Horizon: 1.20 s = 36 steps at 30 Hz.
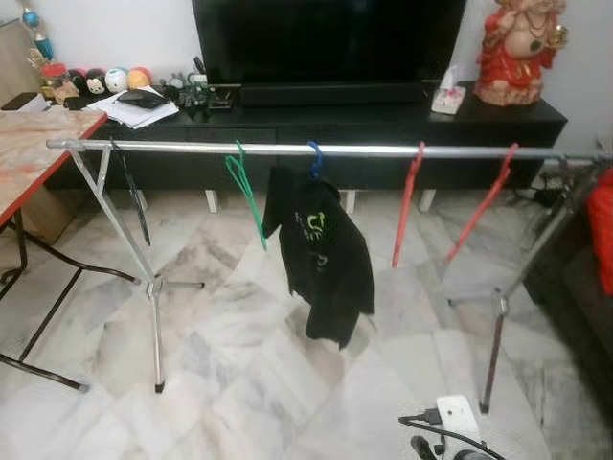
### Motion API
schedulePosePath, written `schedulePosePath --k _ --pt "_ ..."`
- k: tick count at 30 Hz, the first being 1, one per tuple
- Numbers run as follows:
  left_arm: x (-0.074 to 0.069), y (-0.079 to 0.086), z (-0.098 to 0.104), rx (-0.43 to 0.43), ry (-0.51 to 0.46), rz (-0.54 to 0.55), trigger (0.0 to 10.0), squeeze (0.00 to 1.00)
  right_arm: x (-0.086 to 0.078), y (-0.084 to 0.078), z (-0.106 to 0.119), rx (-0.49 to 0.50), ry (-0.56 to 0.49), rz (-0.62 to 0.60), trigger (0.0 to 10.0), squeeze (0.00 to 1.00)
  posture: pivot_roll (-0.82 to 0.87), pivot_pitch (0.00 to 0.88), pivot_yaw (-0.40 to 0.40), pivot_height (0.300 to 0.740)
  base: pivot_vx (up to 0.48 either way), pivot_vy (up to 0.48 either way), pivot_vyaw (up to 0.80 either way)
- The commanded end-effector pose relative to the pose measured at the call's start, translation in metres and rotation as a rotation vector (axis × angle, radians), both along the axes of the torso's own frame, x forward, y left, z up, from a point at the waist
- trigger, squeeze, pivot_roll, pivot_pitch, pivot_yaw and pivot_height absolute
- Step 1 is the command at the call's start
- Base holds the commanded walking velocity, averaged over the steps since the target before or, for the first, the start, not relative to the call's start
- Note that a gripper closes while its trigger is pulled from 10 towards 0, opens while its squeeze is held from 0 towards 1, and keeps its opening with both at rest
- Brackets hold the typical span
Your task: Hang hanger
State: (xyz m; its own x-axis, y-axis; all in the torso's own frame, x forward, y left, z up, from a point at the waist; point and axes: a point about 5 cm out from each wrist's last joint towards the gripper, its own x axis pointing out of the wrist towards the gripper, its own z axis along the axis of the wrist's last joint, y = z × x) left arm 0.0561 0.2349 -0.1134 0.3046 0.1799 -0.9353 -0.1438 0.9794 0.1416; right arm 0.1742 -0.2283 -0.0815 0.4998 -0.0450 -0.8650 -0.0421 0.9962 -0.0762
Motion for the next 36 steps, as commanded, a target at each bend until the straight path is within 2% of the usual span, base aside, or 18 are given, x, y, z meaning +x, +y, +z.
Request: schedulePosePath --k 1,10,15,17,18,21,22,24,28,31,34,36 --pt "0.002 0.006 0.002 0.021 -0.004 -0.008 10.0 0.00 0.003 0.002 0.001 0.002 -0.006 0.004 10.0 0.00 -0.08 0.000 0.029 0.740 0.000 0.000 -0.77" --pt "0.004 0.007 0.003 0.020 -0.037 0.042 10.0 0.00 0.003 0.003 0.001 0.002 0.001 0.020 10.0 0.00 -0.08 0.000 0.029 0.740 0.000 0.000 -0.76" --pt "0.010 0.016 0.007 0.106 -0.097 0.054 10.0 0.00 0.003 0.003 0.001 -0.001 0.002 0.024 10.0 0.00 -0.08 0.000 0.022 0.740 0.000 0.000 -0.75" --pt "0.017 0.023 0.011 0.140 -0.141 0.092 10.0 0.00 0.003 0.002 0.001 -0.001 0.003 0.029 10.0 0.00 -0.08 0.000 0.017 0.740 0.000 0.000 -0.75" --pt "0.026 0.028 0.015 0.155 -0.185 0.115 10.0 0.00 0.003 0.002 0.001 -0.002 0.003 0.032 10.0 0.00 -0.07 0.000 0.014 0.740 0.000 0.000 -0.74" --pt "0.044 0.028 0.020 0.136 -0.263 0.131 10.0 0.00 0.004 0.002 0.001 -0.002 0.003 0.034 10.0 0.00 -0.08 0.000 0.014 0.740 0.000 0.000 -0.75" --pt "0.052 0.025 0.021 0.125 -0.271 0.107 10.0 0.00 0.004 0.002 0.001 -0.001 0.002 0.034 10.0 0.00 -0.08 0.000 0.016 0.740 0.000 0.000 -0.74" --pt "0.055 0.021 0.020 0.103 -0.245 0.081 10.0 0.00 0.004 0.002 0.001 -0.001 0.002 0.034 10.0 0.00 -0.07 0.000 0.017 0.740 0.000 0.000 -0.74" --pt "0.055 0.019 0.018 0.092 -0.216 0.048 10.0 0.00 0.004 0.003 0.001 0.000 0.002 0.035 10.0 0.00 -0.07 0.000 0.017 0.740 0.000 0.000 -0.74" --pt "0.050 0.016 0.015 0.087 -0.167 0.017 10.0 0.00 0.004 0.004 0.001 0.003 0.002 0.035 10.0 0.00 -0.08 0.000 0.020 0.740 0.000 0.000 -0.74" --pt "0.050 0.016 0.015 0.086 -0.169 0.019 10.0 0.00 0.004 0.004 0.001 0.003 0.002 0.035 10.0 0.00 -0.08 0.000 0.020 0.740 0.000 0.000 -0.74" --pt "0.044 0.019 0.015 0.073 -0.181 0.055 10.0 0.00 0.004 0.004 0.001 0.004 0.001 0.031 10.0 0.00 -0.08 0.000 0.024 0.740 0.000 0.000 -0.74"
